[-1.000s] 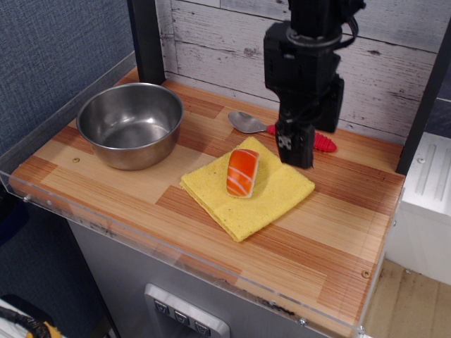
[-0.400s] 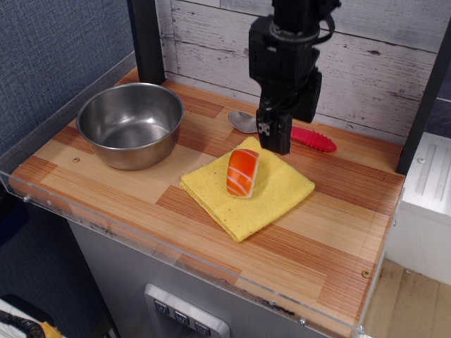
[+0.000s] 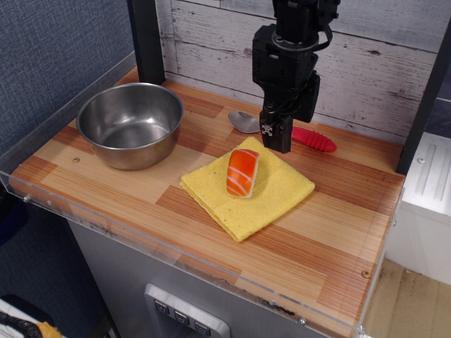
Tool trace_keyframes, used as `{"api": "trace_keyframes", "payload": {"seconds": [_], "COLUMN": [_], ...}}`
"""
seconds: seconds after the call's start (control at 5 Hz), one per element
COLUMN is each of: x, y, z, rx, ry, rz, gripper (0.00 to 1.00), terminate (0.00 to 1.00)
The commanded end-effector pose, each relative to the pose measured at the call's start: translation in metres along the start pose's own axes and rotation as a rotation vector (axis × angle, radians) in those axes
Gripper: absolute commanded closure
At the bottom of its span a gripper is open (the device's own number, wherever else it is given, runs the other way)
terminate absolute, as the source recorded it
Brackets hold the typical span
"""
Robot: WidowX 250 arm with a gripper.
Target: Move the spatula and place it at the edge of the table.
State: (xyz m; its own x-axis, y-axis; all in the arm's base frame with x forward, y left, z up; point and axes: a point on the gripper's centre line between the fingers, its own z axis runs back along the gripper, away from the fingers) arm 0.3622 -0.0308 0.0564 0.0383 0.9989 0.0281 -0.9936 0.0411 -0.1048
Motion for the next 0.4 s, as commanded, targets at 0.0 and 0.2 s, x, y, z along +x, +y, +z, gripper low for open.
{"api": "trace_keyframes", "payload": {"seconds": [0.0, 0.2], "x": [0.002, -0.004], "y": [-0.025, -0.039], "z": [0.003, -0.005], "rx": [-0.055, -0.059], "ry": [0.009, 0.016], "rz": [0.042, 0.046], "gripper": [0.0, 0.0], "terminate": [0.0, 0.0]}}
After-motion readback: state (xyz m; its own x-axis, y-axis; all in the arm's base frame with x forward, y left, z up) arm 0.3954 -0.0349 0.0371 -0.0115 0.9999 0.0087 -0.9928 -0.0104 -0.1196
